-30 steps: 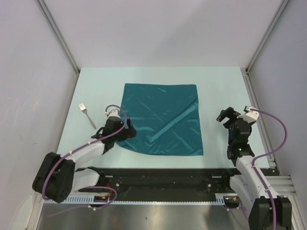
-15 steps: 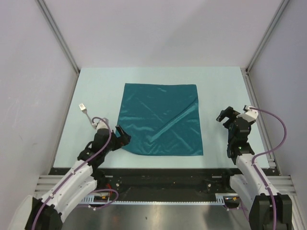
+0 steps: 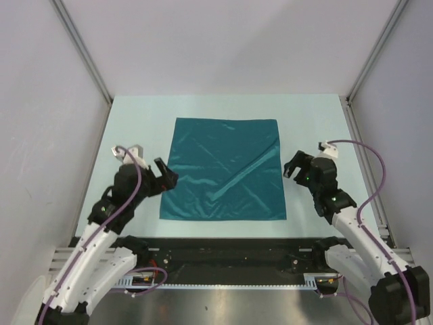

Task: Fold the napkin, place the utensils inside, and roll it up
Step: Fold the napkin

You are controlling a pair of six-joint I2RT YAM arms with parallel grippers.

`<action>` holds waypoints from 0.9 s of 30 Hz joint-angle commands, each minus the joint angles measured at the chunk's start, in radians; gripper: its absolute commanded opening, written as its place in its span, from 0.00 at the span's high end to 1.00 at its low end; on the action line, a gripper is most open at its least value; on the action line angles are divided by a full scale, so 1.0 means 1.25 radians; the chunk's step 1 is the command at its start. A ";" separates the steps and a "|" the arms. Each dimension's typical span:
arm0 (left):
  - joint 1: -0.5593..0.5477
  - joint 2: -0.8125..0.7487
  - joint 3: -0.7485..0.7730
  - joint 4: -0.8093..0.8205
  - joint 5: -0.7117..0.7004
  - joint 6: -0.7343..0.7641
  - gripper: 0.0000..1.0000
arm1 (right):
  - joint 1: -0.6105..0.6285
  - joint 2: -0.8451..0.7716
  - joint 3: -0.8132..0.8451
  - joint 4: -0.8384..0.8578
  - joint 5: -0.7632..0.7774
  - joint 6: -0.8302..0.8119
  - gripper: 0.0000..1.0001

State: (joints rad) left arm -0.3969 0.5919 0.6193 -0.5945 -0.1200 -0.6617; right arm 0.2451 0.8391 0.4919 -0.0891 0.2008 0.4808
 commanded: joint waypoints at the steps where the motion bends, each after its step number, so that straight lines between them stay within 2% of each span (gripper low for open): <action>1: 0.034 0.184 0.194 0.003 0.058 0.207 0.00 | 0.129 0.031 0.120 -0.315 0.083 0.091 0.12; 3: 0.062 0.237 0.271 0.003 0.059 0.241 0.00 | 0.158 0.048 0.154 -0.436 0.085 0.153 0.14; 6: 0.109 0.282 0.300 0.070 0.114 0.297 0.00 | 0.217 0.052 0.147 -0.525 0.054 0.244 0.23; 11: 0.168 0.351 0.333 0.071 0.141 0.370 0.00 | 0.322 0.056 0.110 -0.602 0.059 0.378 0.37; 15: 0.196 0.344 0.296 0.107 0.150 0.387 0.00 | 0.330 0.085 0.085 -0.596 0.058 0.408 0.47; 18: 0.219 0.346 0.289 0.115 0.201 0.378 0.00 | 0.328 0.134 0.084 -0.590 0.065 0.412 0.48; 27: 0.223 0.340 0.269 0.098 0.161 0.385 0.00 | 0.321 0.237 0.085 -0.550 0.052 0.401 0.53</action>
State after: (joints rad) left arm -0.1242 1.0386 0.9653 -0.4873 0.0826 -0.2070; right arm 0.6518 1.1191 0.5953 -0.7910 0.2520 0.9588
